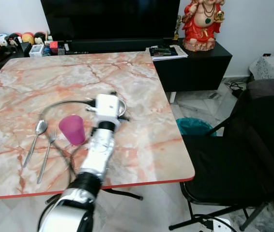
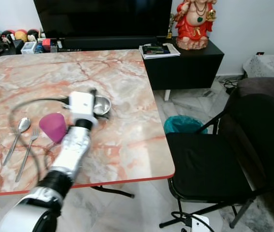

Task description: Setting the table

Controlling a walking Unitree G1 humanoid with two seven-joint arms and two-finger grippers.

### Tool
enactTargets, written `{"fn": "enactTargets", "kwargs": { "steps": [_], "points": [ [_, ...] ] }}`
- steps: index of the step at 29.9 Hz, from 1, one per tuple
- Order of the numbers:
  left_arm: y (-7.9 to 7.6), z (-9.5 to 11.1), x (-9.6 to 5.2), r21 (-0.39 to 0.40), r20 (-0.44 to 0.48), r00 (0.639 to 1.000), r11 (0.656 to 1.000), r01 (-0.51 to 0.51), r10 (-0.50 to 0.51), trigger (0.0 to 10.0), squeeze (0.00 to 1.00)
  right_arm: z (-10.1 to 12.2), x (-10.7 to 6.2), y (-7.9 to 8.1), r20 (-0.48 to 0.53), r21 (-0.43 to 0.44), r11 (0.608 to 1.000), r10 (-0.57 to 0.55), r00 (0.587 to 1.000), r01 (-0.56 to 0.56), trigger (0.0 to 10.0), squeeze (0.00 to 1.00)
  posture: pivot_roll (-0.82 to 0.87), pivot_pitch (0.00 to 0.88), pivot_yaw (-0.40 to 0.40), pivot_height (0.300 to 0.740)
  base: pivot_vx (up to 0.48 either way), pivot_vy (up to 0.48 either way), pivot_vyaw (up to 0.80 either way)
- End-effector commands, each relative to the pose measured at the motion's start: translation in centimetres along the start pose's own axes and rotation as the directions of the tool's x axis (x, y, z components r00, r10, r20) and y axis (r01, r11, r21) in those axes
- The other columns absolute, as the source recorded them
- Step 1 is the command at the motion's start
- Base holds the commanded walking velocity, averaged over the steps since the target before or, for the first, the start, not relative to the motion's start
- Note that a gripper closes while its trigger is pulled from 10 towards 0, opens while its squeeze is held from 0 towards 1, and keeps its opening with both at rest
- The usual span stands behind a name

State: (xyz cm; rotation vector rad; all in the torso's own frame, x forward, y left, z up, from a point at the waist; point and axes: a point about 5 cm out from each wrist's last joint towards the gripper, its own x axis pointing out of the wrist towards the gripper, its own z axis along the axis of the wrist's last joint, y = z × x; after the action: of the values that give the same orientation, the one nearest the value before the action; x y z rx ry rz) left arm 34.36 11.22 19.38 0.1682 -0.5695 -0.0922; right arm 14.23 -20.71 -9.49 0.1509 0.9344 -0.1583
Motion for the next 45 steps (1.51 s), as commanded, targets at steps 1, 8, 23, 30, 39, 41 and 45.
{"fn": "enactTargets", "kwargs": {
  "steps": [1,8,23,30,39,41,45],
  "points": [
    [-0.8,0.2,-1.0,0.025,0.017,0.996,0.996,0.085,-0.085,10.0,0.00,0.3,0.1,0.3,0.004,-0.008,1.000,0.006,1.000,-0.006,10.0,0.00,-0.17,0.000,-0.003,0.740,0.000,0.000,0.00],
    [1.1,-1.0,-4.5,0.079,-0.069,0.997,0.996,0.029,-0.024,10.0,0.00,1.0,0.4,0.9,0.014,-0.029,0.999,0.023,1.000,-0.023,10.0,0.00,-0.13,0.000,-0.011,0.740,0.000,0.000,0.00],
    [2.6,0.6,-2.7,0.057,-0.092,0.987,0.990,-0.129,0.134,10.0,0.00,2.1,0.9,2.3,0.027,-0.042,0.998,0.051,0.998,-0.049,10.0,0.00,-0.10,0.000,-0.020,0.740,0.000,0.256,0.00],
    [2.8,0.8,-2.7,0.068,-0.099,0.984,0.988,-0.142,0.148,10.0,0.00,2.0,0.9,2.4,0.020,-0.047,0.998,0.052,0.998,-0.051,10.0,0.00,-0.09,0.000,-0.018,0.740,0.000,0.480,0.00],
    [3.0,1.2,-2.6,0.070,-0.091,0.984,0.987,-0.145,0.151,10.0,0.00,2.1,0.9,2.9,0.021,-0.043,0.997,0.059,0.998,-0.058,10.0,0.00,-0.08,0.000,-0.008,0.740,0.000,0.352,0.00],
    [3.1,1.2,-2.7,0.072,-0.093,0.984,0.987,-0.145,0.152,10.0,0.00,2.1,0.9,2.9,0.021,-0.042,0.997,0.060,0.998,-0.059,10.0,0.00,-0.08,0.000,-0.007,0.740,0.000,0.000,0.00],
    [3.6,1.1,-3.2,0.075,-0.109,0.980,0.985,-0.156,0.164,10.0,0.00,2.0,0.9,3.1,0.018,-0.042,0.997,0.064,0.998,-0.063,10.0,0.00,-0.07,0.000,-0.002,0.740,0.000,0.000,0.00]
  ]
}}
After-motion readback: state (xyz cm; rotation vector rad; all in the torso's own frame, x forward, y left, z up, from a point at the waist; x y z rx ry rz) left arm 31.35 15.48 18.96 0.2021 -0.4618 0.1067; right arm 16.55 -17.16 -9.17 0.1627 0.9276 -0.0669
